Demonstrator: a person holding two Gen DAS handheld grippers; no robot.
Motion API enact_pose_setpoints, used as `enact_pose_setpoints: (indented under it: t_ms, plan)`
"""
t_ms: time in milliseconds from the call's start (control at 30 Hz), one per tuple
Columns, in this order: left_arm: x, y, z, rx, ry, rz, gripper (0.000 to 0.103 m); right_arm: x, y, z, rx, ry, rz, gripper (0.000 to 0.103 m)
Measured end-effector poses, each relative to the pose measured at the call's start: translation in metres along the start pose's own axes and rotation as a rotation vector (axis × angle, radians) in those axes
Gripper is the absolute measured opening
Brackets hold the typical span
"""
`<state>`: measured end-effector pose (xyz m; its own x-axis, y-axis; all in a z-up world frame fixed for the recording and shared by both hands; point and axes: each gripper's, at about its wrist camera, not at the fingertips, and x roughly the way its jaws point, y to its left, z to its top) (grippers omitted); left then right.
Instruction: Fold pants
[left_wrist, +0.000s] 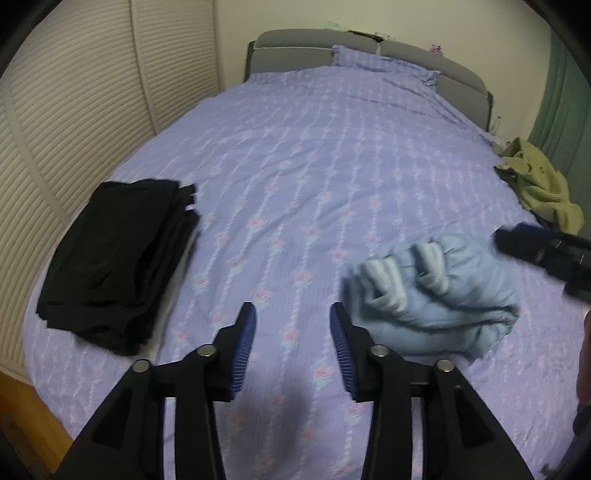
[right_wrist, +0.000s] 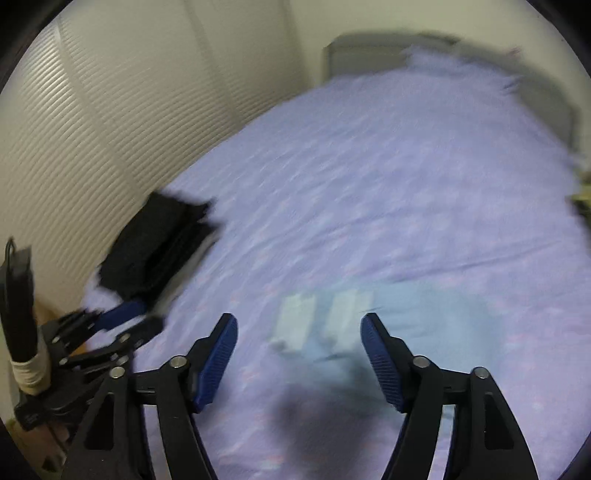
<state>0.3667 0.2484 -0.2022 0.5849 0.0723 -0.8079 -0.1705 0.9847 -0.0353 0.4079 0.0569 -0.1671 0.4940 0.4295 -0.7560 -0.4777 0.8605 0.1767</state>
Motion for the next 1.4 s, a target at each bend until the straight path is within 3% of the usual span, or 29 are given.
enact_pose_setpoints:
  t_ms: [100,200,267,467,700,867,1033,1233,1400]
  plan:
    - [0.003,-0.024,0.007,0.006,-0.010,-0.042,0.053,-0.025,-0.047,-0.009,0.099,-0.076,-0.162,0.080]
    - [0.008,-0.048,0.016,0.023,-0.016,-0.081,0.061,-0.027,-0.109,-0.030,0.278,-0.047,-0.241,0.080]
    - [0.012,-0.064,0.022,0.032,-0.021,-0.092,0.070,-0.024,-0.143,-0.047,0.385,-0.040,-0.264,0.080]
    - [0.032,-0.106,0.036,0.081,-0.007,-0.085,0.074,0.000,-0.199,-0.080,0.626,0.016,-0.180,0.080]
    - [0.053,-0.122,0.044,0.009,0.044,-0.084,0.078,0.027,-0.197,-0.091,0.656,0.024,-0.094,0.080]
    - [0.060,-0.115,0.038,-0.038,0.084,-0.066,0.078,0.063,-0.205,-0.103,0.719,0.080,-0.022,0.080]
    - [0.071,-0.098,0.023,-0.106,0.150,-0.079,0.081,0.081,-0.182,-0.110,0.678,0.127,0.037,0.080]
    - [0.090,-0.070,0.001,-0.251,0.245,-0.113,0.082,0.092,-0.142,-0.103,0.478,0.183,-0.024,0.082]
    - [0.116,-0.056,-0.017,-0.310,0.305,-0.134,0.091,0.096,-0.132,-0.099,0.443,0.195,-0.043,0.082]
